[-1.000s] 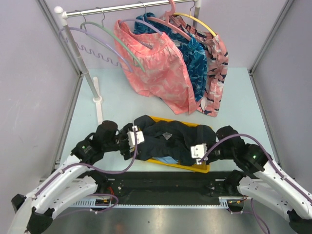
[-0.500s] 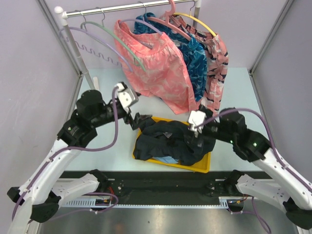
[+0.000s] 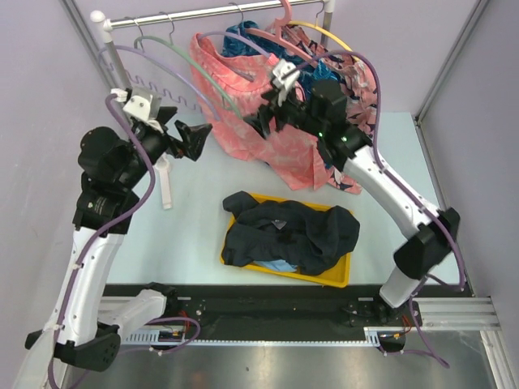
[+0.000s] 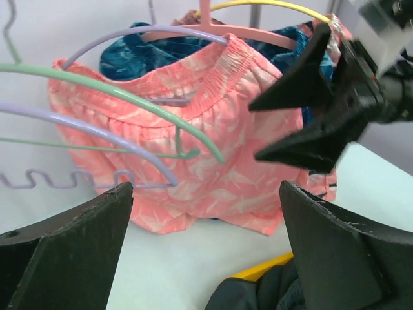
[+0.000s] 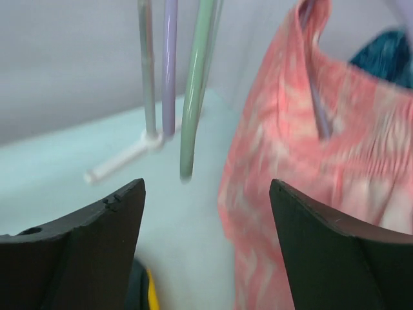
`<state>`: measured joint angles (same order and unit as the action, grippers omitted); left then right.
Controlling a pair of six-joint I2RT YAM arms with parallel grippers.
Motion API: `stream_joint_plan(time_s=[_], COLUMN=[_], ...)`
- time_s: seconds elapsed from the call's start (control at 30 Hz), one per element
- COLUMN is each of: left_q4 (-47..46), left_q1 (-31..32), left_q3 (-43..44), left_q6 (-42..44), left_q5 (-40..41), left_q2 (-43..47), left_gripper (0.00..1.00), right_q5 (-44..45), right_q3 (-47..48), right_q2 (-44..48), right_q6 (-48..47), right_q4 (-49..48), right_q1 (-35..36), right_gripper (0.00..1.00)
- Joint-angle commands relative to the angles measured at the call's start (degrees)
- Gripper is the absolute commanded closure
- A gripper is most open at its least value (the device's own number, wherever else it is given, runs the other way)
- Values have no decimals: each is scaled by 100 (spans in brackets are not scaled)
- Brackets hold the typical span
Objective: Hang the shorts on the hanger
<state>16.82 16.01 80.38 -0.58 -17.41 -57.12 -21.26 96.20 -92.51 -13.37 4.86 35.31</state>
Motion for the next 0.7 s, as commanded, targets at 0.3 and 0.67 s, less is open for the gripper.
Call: stream_joint_plan(time_s=[0.3, 0.67], left_q4=[-249, -179], left_q1=[-1424, -1583], left_q3=[-690, -761], left_q6=[-680, -540], left_q5=[10, -26], left_q2=[940, 1063], left_gripper=[0, 0], right_q5=[-959, -521], right_q3=[2113, 2579], right_q2=[-1287, -1963], right_q6=[467, 150], right_q4=[-313, -91], right_q1=[108, 213], right_gripper=[24, 38])
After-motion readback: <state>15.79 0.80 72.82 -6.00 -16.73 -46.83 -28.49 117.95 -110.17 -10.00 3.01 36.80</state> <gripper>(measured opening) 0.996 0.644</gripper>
